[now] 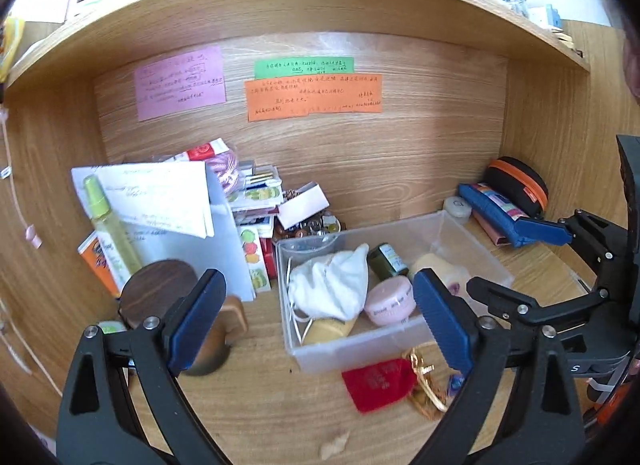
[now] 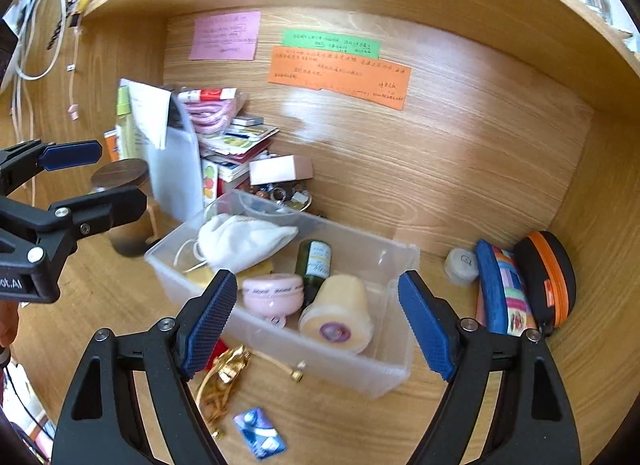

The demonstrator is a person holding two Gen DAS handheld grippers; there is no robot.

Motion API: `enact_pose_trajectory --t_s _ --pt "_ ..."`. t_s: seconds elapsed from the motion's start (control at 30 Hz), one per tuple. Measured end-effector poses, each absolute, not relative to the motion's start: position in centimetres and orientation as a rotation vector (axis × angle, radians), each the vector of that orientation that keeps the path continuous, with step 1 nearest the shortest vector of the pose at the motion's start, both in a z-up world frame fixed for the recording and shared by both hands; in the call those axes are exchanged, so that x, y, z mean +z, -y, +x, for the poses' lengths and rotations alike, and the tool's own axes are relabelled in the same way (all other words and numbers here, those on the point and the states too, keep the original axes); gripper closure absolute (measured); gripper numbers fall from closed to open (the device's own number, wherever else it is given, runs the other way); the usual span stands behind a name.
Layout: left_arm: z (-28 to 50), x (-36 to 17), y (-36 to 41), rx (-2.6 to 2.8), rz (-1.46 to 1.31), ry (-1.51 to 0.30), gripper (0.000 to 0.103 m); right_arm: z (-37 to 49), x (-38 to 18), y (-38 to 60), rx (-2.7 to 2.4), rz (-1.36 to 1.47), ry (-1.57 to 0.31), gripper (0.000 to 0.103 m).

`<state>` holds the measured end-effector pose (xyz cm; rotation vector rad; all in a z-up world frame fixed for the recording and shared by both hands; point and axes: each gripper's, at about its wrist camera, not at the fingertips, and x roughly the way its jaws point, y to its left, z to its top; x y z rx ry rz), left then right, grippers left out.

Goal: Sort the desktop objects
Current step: 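Move both open tools back toward the blue card packet and shell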

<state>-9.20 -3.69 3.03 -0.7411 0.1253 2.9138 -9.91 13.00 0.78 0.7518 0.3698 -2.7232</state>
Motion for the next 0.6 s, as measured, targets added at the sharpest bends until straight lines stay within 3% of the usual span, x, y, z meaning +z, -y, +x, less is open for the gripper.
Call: enact_pose_trajectory --t_s 0.6 --pt "-5.6 -5.7 5.5 2.758 -1.016 -0.128 0.007 -5.2 -6.0 -15.6 -2.694 0.937 -0.317 0.022"
